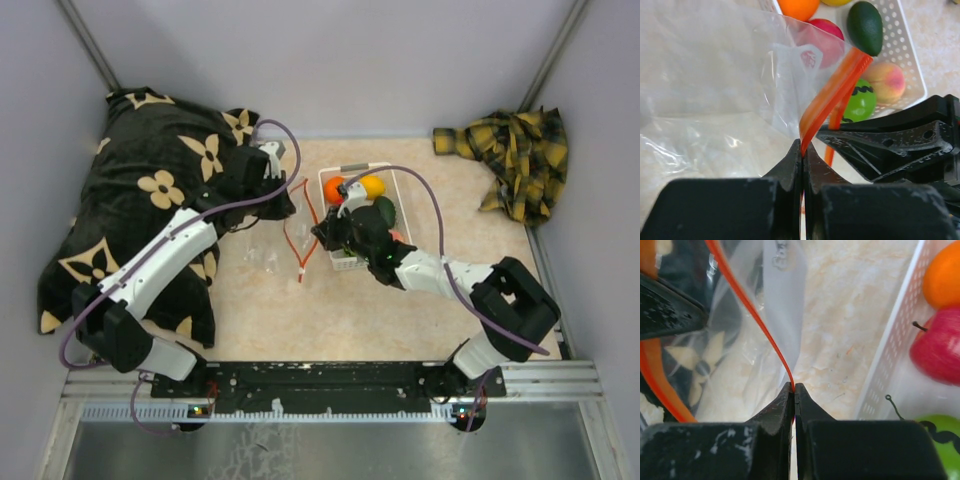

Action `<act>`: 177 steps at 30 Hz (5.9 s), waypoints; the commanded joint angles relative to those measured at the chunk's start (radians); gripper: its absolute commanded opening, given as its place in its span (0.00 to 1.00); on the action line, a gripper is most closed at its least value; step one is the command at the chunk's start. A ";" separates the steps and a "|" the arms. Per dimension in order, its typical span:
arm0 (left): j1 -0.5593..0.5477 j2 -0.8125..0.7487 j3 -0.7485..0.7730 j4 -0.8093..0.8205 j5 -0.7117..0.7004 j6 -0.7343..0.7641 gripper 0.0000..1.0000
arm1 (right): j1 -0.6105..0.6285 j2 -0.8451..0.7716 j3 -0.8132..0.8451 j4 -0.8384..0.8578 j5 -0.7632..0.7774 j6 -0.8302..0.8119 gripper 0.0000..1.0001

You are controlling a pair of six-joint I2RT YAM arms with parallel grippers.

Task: Place the food in the zip-top bag and seal the zipper
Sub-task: Open the zipper of the food storage bag, then pick up the fake fruit from the bin, then place the fake fruit in the zipper food storage bag.

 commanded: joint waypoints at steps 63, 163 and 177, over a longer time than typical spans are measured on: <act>-0.075 0.073 0.008 -0.095 -0.150 0.145 0.00 | -0.267 0.029 0.270 -0.473 0.166 -0.519 0.79; -0.128 0.035 0.120 -0.168 -0.014 0.169 0.00 | -0.059 -0.025 -0.111 0.412 -0.487 -0.520 0.68; -0.268 0.068 0.191 -0.249 -0.005 0.210 0.00 | -0.110 0.033 -0.126 0.537 -0.449 -0.367 0.68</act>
